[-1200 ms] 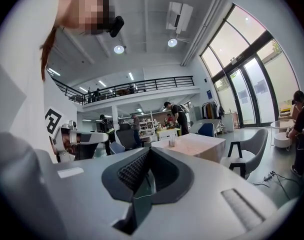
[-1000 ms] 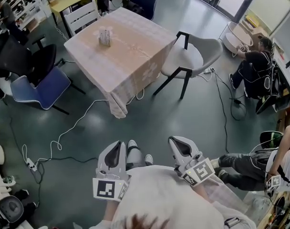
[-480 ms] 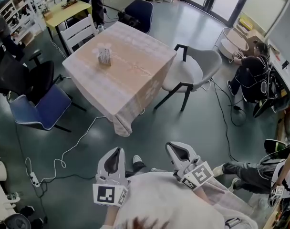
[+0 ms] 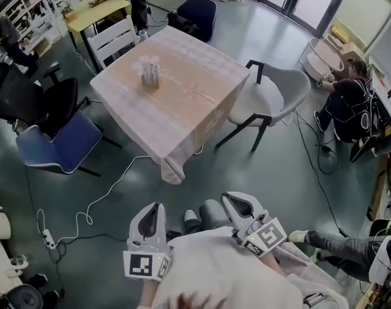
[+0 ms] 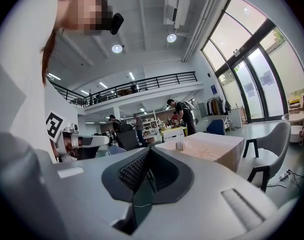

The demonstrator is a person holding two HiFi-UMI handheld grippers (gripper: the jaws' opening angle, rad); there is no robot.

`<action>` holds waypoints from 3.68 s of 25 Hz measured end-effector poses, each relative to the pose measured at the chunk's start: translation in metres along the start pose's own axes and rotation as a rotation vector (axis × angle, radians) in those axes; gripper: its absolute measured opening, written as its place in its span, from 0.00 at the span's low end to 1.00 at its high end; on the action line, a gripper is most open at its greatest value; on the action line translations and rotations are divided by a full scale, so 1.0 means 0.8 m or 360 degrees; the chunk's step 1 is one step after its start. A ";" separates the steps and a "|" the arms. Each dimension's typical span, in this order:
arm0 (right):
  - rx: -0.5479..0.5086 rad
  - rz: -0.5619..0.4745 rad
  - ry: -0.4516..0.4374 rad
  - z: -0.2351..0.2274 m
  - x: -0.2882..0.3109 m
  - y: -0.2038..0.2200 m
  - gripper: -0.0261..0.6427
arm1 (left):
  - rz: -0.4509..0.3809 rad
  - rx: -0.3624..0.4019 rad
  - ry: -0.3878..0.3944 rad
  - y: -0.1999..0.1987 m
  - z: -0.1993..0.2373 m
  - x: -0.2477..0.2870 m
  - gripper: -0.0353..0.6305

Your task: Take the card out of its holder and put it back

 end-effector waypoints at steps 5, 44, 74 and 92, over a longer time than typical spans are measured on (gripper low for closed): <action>0.0008 -0.0001 -0.0029 -0.023 0.024 0.000 0.04 | 0.0001 -0.0027 -0.0030 -0.008 0.007 0.027 0.05; 0.0026 0.0033 -0.0162 -0.225 0.154 -0.001 0.04 | -0.0115 -0.0102 -0.0113 -0.062 0.023 0.242 0.05; 0.0028 0.0047 -0.0238 -0.218 0.349 -0.030 0.04 | -0.0111 -0.0139 -0.0151 -0.130 0.178 0.299 0.05; 0.0050 0.0032 -0.0367 -0.285 0.383 -0.036 0.04 | -0.0140 -0.0199 -0.0257 -0.145 0.157 0.363 0.05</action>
Point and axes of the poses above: the fingertips, and each gripper's own axes: x forward along the fingers, z to its left, y out of its underside, the point moved 7 cm from there along -x, backward along the fingers, and after that the axes turned 12 degrees about -x, right-handed, at the moved point
